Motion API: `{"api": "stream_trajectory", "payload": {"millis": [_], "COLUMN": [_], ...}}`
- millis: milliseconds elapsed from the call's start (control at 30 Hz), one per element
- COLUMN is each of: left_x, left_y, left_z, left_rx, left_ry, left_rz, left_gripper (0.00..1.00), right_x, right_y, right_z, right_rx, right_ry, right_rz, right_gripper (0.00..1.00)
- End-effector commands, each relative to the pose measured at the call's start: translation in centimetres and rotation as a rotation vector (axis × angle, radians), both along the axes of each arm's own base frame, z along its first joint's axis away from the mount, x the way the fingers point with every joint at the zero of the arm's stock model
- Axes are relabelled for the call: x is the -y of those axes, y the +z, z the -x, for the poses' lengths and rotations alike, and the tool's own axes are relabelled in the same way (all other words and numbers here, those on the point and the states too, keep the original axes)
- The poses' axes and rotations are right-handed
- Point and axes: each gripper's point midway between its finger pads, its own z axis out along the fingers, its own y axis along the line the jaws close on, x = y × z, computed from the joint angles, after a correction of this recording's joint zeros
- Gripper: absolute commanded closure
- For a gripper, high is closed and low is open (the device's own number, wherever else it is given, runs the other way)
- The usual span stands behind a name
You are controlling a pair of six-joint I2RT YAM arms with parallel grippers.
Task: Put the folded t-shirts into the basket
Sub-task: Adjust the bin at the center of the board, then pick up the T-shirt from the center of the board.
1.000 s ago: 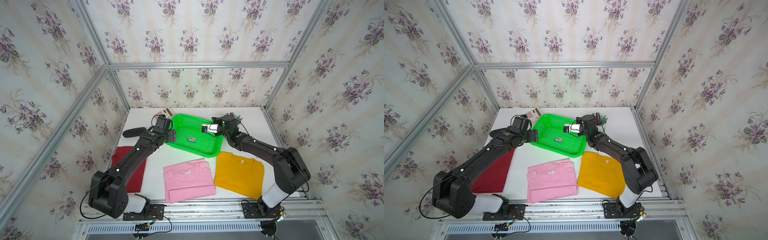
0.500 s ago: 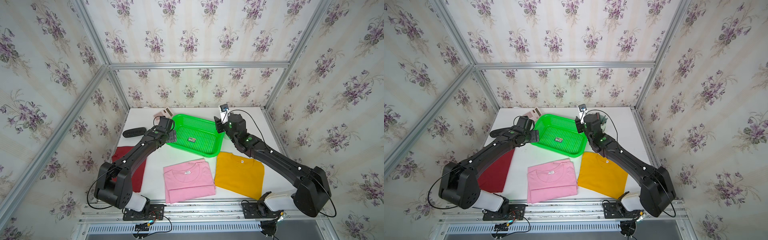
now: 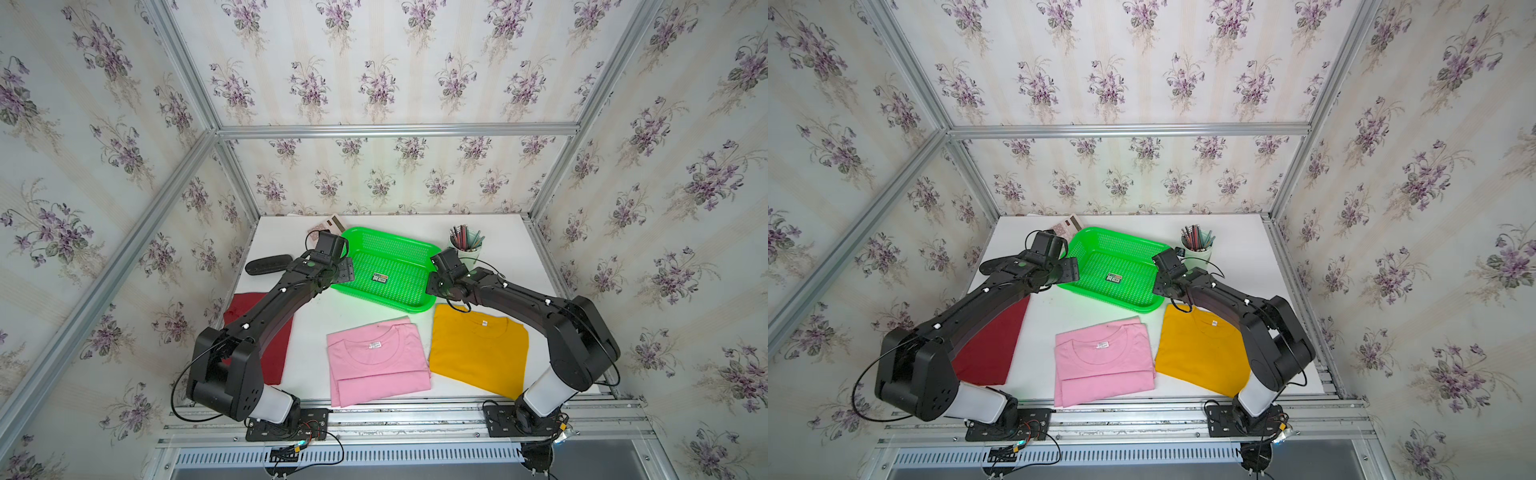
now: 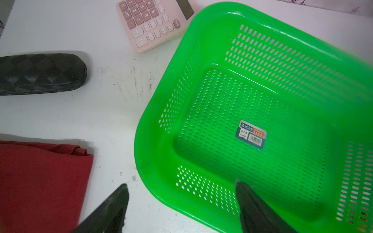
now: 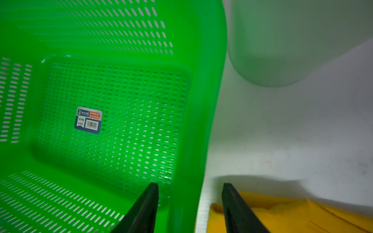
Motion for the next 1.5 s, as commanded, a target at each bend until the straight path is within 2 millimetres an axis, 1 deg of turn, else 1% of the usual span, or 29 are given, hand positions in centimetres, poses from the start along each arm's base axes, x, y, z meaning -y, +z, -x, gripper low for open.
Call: {"api": "stream_trajectory", "payload": {"millis": [0,33,100,167,333,500,533,600,633,667,700,767,833,900,1000,1067,1133,1167,1200,1233,1267,1300,1367,1433,1467], "left_x": [-0.1,-0.2,-0.3,-0.3,0.4,0.9,1.0,1.3,1.5,1.5,1.7,2.0,1.9,1.3,0.7,0.4,0.6,0.9,1.3,1.7,1.9,2.0,1.7,1.4,1.3], "left_y": [-0.1,-0.2,-0.1,0.0,0.3,0.2,1.2,1.7,1.8,2.0,2.1,2.3,2.6,2.5,2.3,1.8,0.8,0.2,-0.7,-1.6,-2.6,-3.7,-5.6,-6.7,-7.0], "left_z": [0.6,0.6,0.7,0.7,0.9,1.2,1.3,1.6,1.8,2.0,2.2,3.0,4.2,5.9,8.7,10.7,12.5,13.4,14.2,14.9,15.6,16.3,17.4,18.0,18.1], "left_rx": [-0.011,-0.01,-0.007,-0.006,-0.005,0.0,0.028,0.044,0.048,0.053,0.054,0.048,0.024,-0.012,-0.053,-0.085,-0.127,-0.154,-0.188,-0.223,-0.261,-0.295,-0.349,-0.37,-0.371], "left_ry": [-0.001,0.001,0.005,0.003,-0.028,-0.044,-0.052,-0.068,-0.074,-0.078,-0.085,-0.099,-0.103,-0.079,-0.066,-0.053,-0.04,-0.04,-0.036,-0.031,-0.02,-0.006,0.032,0.053,0.061], "left_rz": [0.002,0.001,-0.003,0.0,0.025,0.041,0.057,0.073,0.077,0.081,0.086,0.105,0.118,0.129,0.17,0.206,0.262,0.301,0.337,0.372,0.397,0.41,0.421,0.418,0.414], "left_gripper": [0.15,0.15,0.15,0.15,0.16,0.16,0.16,0.16,0.16,0.16,0.17,0.17,0.17,0.17,0.17,0.18,0.21,0.22,0.23,0.24,0.25,0.25,0.25,0.25,0.25], "right_x": [-0.8,-1.0,-1.7,-2.0,-2.3,-2.5,-2.5,-2.6,-2.0,-1.4,-1.4,-1.7,-2.3,-2.9,-3.6,-4.4,-5.0,-5.5,-6.3,-6.8,-7.0,-7.2,-7.5,-7.7,-7.9], "right_y": [-0.2,-0.2,0.1,0.6,2.1,2.4,2.5,2.7,2.7,3.2,3.9,5.6,7.7,9.4,10.7,10.8,9.5,8.9,7.8,7.2,6.2,5.4,3.9,2.2,1.8], "right_z": [-0.3,-0.5,-1.2,-1.9,-3.9,-6.7,-7.3,-8.7,-9.6,-10.4,-10.8,-10.7,-9.7,-7.7,-3.5,0.0,4.1,6.4,9.2,11.5,13.3,14.2,14.9,14.7,14.4], "right_rx": [-0.01,-0.004,0.031,0.067,0.144,0.176,0.183,0.202,0.207,0.217,0.231,0.264,0.305,0.34,0.381,0.414,0.442,0.461,0.471,0.499,0.523,0.537,0.517,0.481,0.457], "right_ry": [0.027,0.046,0.126,0.194,0.353,0.388,0.391,0.397,0.386,0.375,0.38,0.391,0.419,0.461,0.542,0.644,0.783,0.868,0.985,1.1,1.196,1.24,1.268,1.284,1.289], "right_rz": [-0.016,-0.009,0.009,0.057,0.189,0.225,0.228,0.244,0.249,0.249,0.244,0.224,0.164,0.076,-0.073,-0.17,-0.237,-0.254,-0.265,-0.259,-0.23,-0.2,-0.186,-0.172,-0.16], "right_gripper": [0.51,0.55,0.67,0.73,0.73,0.72,0.71,0.69,0.69,0.69,0.68,0.66,0.64,0.61,0.56,0.53,0.44,0.42,0.41,0.4,0.38,0.37,0.37,0.37,0.37]}}
